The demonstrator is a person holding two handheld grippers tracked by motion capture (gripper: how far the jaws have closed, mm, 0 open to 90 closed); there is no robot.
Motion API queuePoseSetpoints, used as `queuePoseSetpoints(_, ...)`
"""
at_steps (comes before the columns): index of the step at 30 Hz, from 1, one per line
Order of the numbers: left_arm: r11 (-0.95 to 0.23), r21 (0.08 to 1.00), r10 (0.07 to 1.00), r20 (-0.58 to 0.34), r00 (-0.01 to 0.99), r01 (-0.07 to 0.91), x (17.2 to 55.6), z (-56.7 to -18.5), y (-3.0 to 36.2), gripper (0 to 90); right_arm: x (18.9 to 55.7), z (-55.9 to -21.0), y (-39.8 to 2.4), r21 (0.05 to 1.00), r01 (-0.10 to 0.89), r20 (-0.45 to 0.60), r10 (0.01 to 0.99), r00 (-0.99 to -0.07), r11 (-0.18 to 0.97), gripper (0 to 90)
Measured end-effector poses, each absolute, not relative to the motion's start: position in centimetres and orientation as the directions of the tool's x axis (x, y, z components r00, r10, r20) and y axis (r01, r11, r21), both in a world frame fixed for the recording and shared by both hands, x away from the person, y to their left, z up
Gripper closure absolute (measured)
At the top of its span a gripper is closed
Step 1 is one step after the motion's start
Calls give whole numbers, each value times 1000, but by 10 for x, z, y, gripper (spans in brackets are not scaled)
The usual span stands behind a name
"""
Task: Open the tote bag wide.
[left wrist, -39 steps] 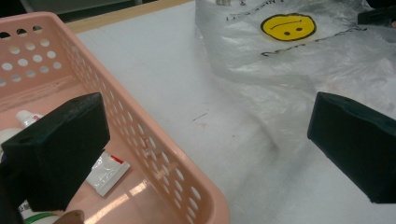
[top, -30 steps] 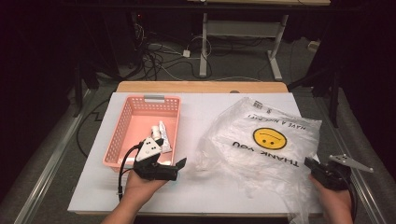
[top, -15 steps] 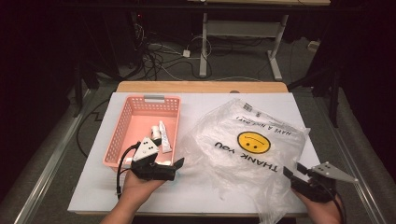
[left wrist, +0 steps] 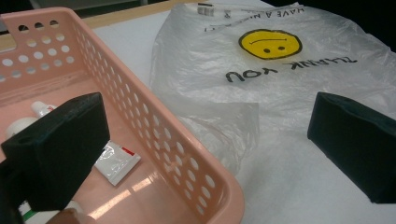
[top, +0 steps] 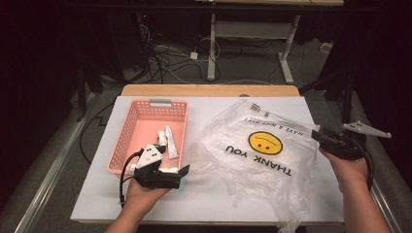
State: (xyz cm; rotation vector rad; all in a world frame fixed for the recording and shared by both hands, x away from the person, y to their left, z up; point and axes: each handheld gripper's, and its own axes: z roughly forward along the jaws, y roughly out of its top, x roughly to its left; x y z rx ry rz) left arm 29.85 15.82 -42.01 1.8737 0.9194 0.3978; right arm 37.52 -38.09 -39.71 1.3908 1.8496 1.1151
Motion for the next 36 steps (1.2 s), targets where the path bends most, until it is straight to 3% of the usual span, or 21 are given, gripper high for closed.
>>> queuePoseSetpoints(4, -238, 878, 743, -110, 660, 415, 296, -419, 159, 0, 415, -420, -395, 833, 547, 73, 965, -252, 80, 495)
queuePoseSetpoints(8, -244, 877, 741, -107, 663, 413, 296, -420, 157, 0, 443, -444, -399, 805, 590, 88, 970, -228, 65, 392)
queuePoseSetpoints(10, -248, 877, 739, -104, 666, 412, 297, -421, 156, 0, 448, -449, -400, 792, 608, 101, 969, -224, 57, 355)
queuePoseSetpoints(11, -251, 876, 737, -103, 668, 412, 297, -421, 155, 0, 456, -462, -400, 758, 648, 105, 967, -233, 74, 282)
queuePoseSetpoints(15, -250, 877, 735, -103, 670, 410, 296, -421, 155, 0, 458, -475, -395, 711, 689, 73, 962, -264, 136, 267)
queuePoseSetpoints(17, -251, 878, 736, -101, 670, 407, 295, -420, 154, 0, 451, -476, -383, 702, 666, -24, 942, -334, 253, 438)
queuePoseSetpoints(20, -254, 879, 733, -97, 673, 404, 294, -419, 153, 0, 444, -474, -375, 702, 652, -21, 923, -384, 287, 726)
queuePoseSetpoints(22, -255, 879, 731, -99, 675, 404, 293, -419, 153, 0, 443, -474, -372, 698, 649, -13, 911, -413, 304, 871)
queuePoseSetpoints(27, -257, 880, 729, -95, 678, 400, 293, -418, 152, 0, 440, -474, -373, 717, 654, 14, 933, -359, 241, 900)
queuePoseSetpoints(36, -277, 877, 739, -66, 670, 393, 296, -420, 154, 0, 437, -466, -407, 773, 631, 41, 989, -140, 57, 900)
